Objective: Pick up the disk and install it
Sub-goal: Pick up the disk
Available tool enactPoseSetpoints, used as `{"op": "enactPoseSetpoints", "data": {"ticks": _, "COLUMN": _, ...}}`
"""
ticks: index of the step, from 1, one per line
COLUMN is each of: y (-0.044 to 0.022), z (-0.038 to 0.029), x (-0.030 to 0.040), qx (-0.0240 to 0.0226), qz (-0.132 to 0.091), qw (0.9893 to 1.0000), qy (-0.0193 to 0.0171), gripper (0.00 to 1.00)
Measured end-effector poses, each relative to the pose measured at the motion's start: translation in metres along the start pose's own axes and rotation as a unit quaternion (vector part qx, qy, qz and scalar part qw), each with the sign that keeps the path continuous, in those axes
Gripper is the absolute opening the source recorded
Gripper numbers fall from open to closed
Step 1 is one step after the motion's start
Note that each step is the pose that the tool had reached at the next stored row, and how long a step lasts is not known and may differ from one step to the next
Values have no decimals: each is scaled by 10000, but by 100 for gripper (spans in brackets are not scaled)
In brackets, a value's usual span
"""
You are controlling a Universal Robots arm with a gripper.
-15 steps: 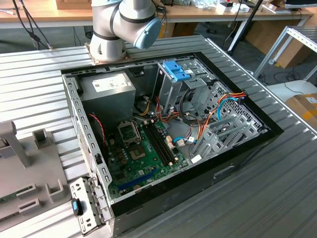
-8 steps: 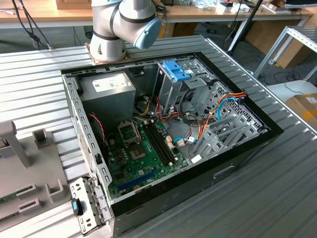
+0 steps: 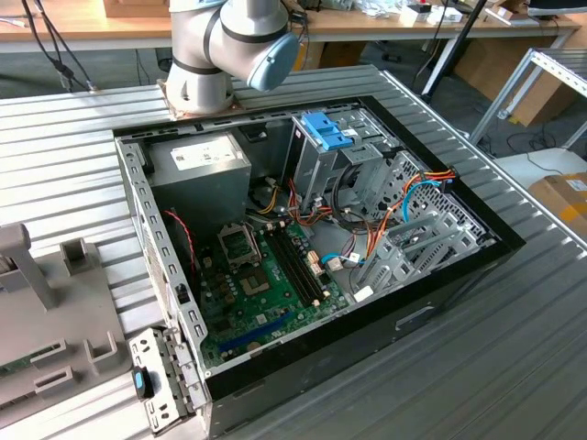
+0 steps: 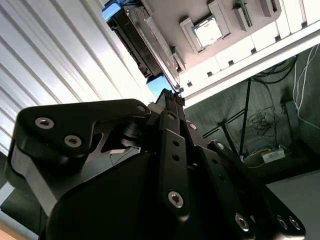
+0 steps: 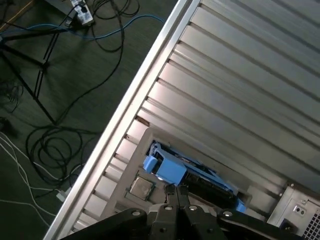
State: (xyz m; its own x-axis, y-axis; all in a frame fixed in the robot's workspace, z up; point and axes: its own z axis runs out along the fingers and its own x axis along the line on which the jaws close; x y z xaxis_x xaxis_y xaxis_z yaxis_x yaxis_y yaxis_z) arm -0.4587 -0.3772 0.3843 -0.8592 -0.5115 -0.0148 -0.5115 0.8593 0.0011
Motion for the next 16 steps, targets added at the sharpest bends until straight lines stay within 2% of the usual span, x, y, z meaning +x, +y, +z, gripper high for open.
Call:
{"op": "enactPoseSetpoints", "data": {"ticks": 1, "y": 0, "z": 0, "x": 0, "qx": -1, "qz": -77, "qw": 10000, "qy": 0, "gripper": 11}}
{"op": "enactPoseSetpoints", "data": {"ticks": 3, "y": 0, "z": 1, "x": 0, "qx": -6, "qz": -380, "qw": 9993, "qy": 0, "gripper": 11}}
{"op": "enactPoseSetpoints", "data": {"ticks": 11, "y": 0, "z": 1, "x": 0, "qx": -7, "qz": -447, "qw": 9990, "qy": 0, "gripper": 11}}
{"op": "enactPoseSetpoints", "data": {"ticks": 13, "y": 0, "z": 1, "x": 0, "qx": -11, "qz": -718, "qw": 9974, "qy": 1, "gripper": 11}}
{"op": "enactPoseSetpoints", "data": {"ticks": 14, "y": 0, "z": 1, "x": 0, "qx": -13, "qz": -876, "qw": 9962, "qy": 1, "gripper": 11}}
{"op": "enactPoseSetpoints", "data": {"ticks": 15, "y": 0, "z": 1, "x": 0, "qx": -15, "qz": -1038, "qw": 9946, "qy": 1, "gripper": 11}}
{"op": "enactPoseSetpoints", "data": {"ticks": 16, "y": 0, "z": 1, "x": 0, "qx": -18, "qz": -1230, "qw": 9924, "qy": 1, "gripper": 11}}
